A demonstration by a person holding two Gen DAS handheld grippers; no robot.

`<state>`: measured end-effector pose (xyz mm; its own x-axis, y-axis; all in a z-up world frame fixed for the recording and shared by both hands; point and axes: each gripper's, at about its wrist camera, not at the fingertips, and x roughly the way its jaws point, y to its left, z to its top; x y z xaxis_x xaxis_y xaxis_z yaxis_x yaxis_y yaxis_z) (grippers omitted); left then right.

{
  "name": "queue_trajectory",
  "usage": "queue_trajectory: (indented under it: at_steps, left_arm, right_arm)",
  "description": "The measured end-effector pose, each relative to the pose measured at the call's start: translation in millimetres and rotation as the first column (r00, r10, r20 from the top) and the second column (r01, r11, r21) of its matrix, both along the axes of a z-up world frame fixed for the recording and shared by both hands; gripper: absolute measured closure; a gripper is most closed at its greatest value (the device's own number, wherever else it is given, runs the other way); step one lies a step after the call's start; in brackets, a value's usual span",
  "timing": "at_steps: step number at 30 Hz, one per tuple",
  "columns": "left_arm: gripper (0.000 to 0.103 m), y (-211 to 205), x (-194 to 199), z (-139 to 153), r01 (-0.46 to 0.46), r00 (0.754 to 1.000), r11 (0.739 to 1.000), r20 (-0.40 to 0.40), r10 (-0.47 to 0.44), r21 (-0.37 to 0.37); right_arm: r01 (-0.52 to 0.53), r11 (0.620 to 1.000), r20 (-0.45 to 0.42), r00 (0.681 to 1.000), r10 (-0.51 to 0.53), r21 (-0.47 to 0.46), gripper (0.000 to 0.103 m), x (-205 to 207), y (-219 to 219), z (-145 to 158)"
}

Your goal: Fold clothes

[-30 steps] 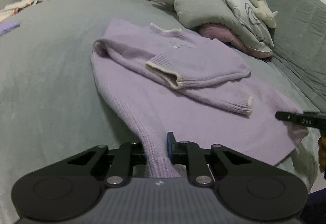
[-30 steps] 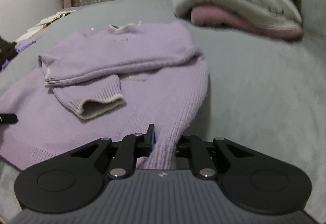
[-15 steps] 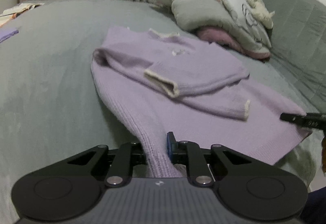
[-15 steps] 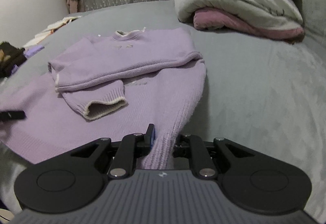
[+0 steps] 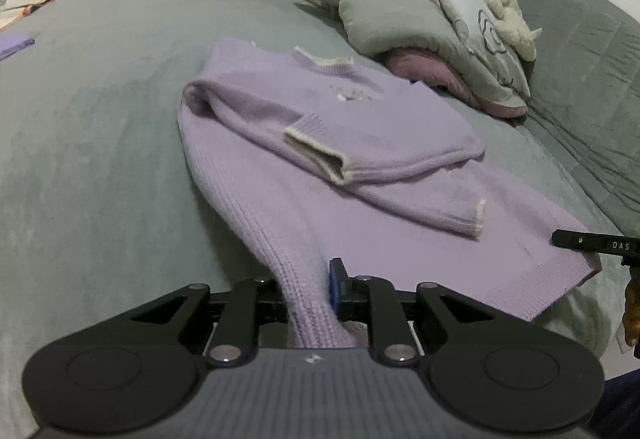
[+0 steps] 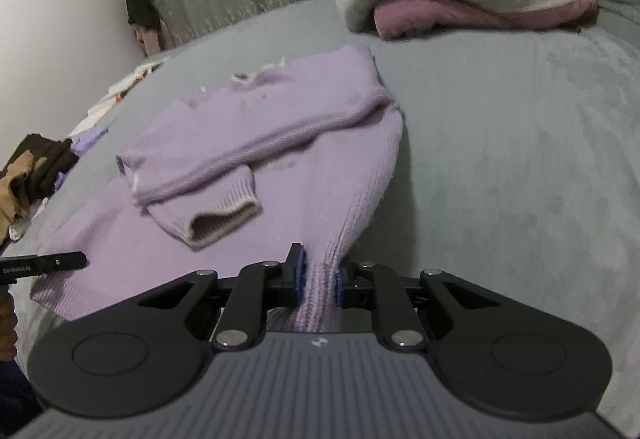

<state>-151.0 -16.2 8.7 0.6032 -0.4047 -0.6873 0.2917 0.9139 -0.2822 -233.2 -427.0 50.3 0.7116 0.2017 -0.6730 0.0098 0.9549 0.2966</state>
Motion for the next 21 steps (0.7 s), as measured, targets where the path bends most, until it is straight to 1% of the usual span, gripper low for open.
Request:
queue_trajectory:
  at_steps: [2, 4, 6, 8, 9, 10, 12, 13, 15, 17, 18, 19, 20, 21]
  left_arm:
    - [0.083, 1, 0, -7, -0.005, 1.0, 1.0, -0.019, 0.005, 0.0]
    - [0.081, 0, -1, -9, -0.001, 1.0, 1.0, -0.015, 0.001, 0.003]
    - [0.072, 0, -1, -11, 0.006, 1.0, 1.0, -0.02, -0.006, -0.005]
    - [0.067, 0, 0, -13, 0.013, 1.0, 1.0, -0.026, -0.013, -0.014]
    - [0.062, -1, 0, -14, 0.019, 0.999, 1.0, -0.026, -0.019, -0.015]
    - [0.059, -2, -1, -15, 0.026, 0.999, 1.0, -0.026, -0.026, -0.015]
    - [0.045, -6, 0, -15, 0.053, 0.998, 0.998, -0.026, -0.053, -0.018]
    - [0.041, -7, 0, -14, 0.065, 0.997, 0.998, -0.028, -0.066, -0.023]
    - [0.029, -11, 2, -14, 0.079, 0.996, 0.996, -0.036, -0.081, -0.046]
    - [0.025, -12, 4, -15, 0.082, 0.996, 0.994, -0.041, -0.085, -0.07]
    - [0.026, -14, 5, -15, 0.088, 0.995, 0.993, -0.043, -0.091, -0.075]
    - [0.029, -17, 5, -14, 0.1, 0.994, 0.992, -0.044, -0.104, -0.076]
    - [0.038, -19, 4, -12, 0.122, 0.991, 0.988, -0.044, -0.127, -0.093]
    - [0.044, -21, 3, -9, 0.146, 0.987, 0.983, -0.043, -0.152, -0.114]
  right_arm:
    - [0.016, 0.999, -0.016, 1.0, -0.015, 0.047, 0.08, -1, -8, -4]
    - [0.039, 0.993, -0.025, 0.999, -0.036, 0.108, 0.077, -2, -17, -7]
    - [0.065, 0.982, -0.044, 0.997, -0.058, 0.176, 0.074, -5, -33, -13]
    - [0.09, 0.968, -0.073, 0.995, -0.075, 0.234, 0.067, -7, -43, -21]
    - [0.103, 0.962, -0.084, 0.993, -0.085, 0.253, 0.062, -8, -47, -25]
    - [0.111, 0.956, -0.091, 0.992, -0.089, 0.273, 0.061, -9, -50, -29]
    - [0.099, 0.948, -0.091, 0.993, -0.074, 0.304, 0.059, -9, -50, -34]
    - [0.089, 0.944, -0.089, 0.994, -0.064, 0.317, 0.059, -10, -48, -37]
    - [0.069, 0.937, -0.084, 0.996, -0.043, 0.343, 0.057, -11, -45, -42]
    - [0.049, 0.929, -0.078, 0.997, -0.022, 0.368, 0.057, -11, -42, -47]
    - [0.039, 0.924, -0.075, 0.997, -0.011, 0.38, 0.057, -12, -41, -50]
    - [0.029, 0.919, -0.072, 0.997, -0.001, 0.393, 0.057, -12, -39, -52]
    - [0.019, 0.914, -0.069, 0.998, 0.009, 0.405, 0.057, -13, -38, -55]
    - [0.009, 0.909, -0.066, 0.998, 0.02, 0.417, 0.057, -13, -37, -57]
